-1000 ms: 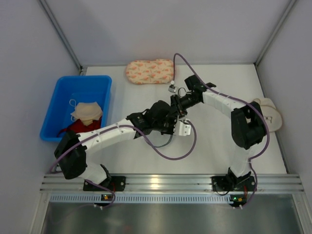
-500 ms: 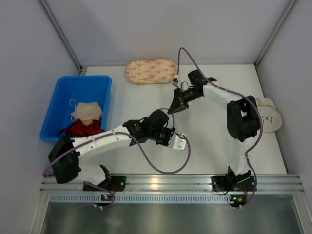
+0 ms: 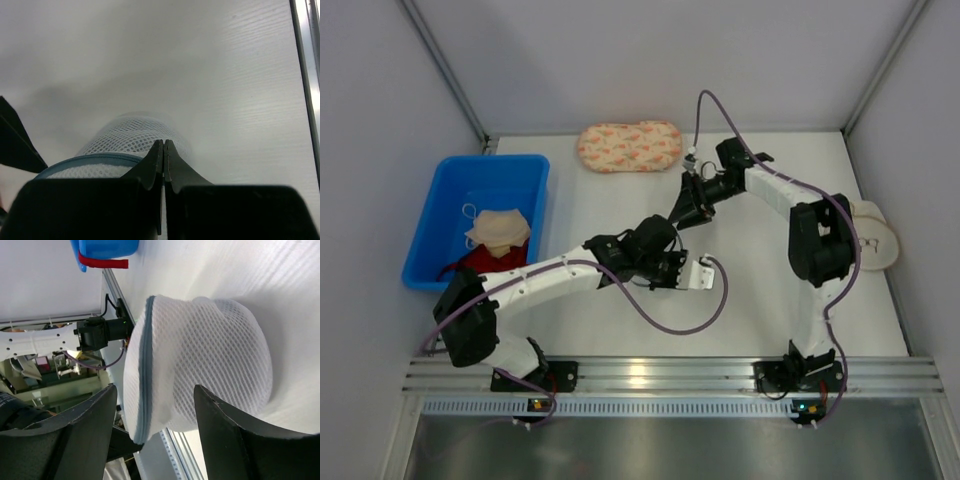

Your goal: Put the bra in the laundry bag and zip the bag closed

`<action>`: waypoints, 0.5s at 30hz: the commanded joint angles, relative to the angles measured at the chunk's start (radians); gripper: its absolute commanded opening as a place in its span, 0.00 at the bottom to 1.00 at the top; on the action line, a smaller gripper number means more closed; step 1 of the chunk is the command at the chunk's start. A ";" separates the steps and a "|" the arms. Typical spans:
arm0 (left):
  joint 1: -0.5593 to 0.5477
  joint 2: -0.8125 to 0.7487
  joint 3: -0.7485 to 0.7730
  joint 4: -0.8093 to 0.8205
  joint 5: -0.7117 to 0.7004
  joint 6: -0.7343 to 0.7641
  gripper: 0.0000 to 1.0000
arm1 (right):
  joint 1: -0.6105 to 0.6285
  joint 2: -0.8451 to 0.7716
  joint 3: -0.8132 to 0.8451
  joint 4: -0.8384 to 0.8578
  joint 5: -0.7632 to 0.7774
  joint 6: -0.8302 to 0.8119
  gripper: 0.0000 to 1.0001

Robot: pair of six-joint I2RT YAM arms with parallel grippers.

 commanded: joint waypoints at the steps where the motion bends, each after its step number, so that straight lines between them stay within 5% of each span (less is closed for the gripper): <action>1: 0.026 0.022 0.074 0.014 0.008 -0.037 0.00 | -0.052 -0.097 -0.031 -0.055 -0.014 -0.050 0.64; 11: 0.062 0.083 0.148 0.042 0.002 -0.020 0.00 | 0.003 -0.190 -0.222 0.034 -0.066 0.005 0.65; 14: 0.064 0.092 0.157 0.040 -0.009 -0.022 0.00 | 0.042 -0.180 -0.223 0.036 -0.054 0.001 0.53; 15: 0.064 0.091 0.151 0.039 -0.009 -0.019 0.00 | 0.053 -0.175 -0.222 0.030 -0.053 -0.007 0.39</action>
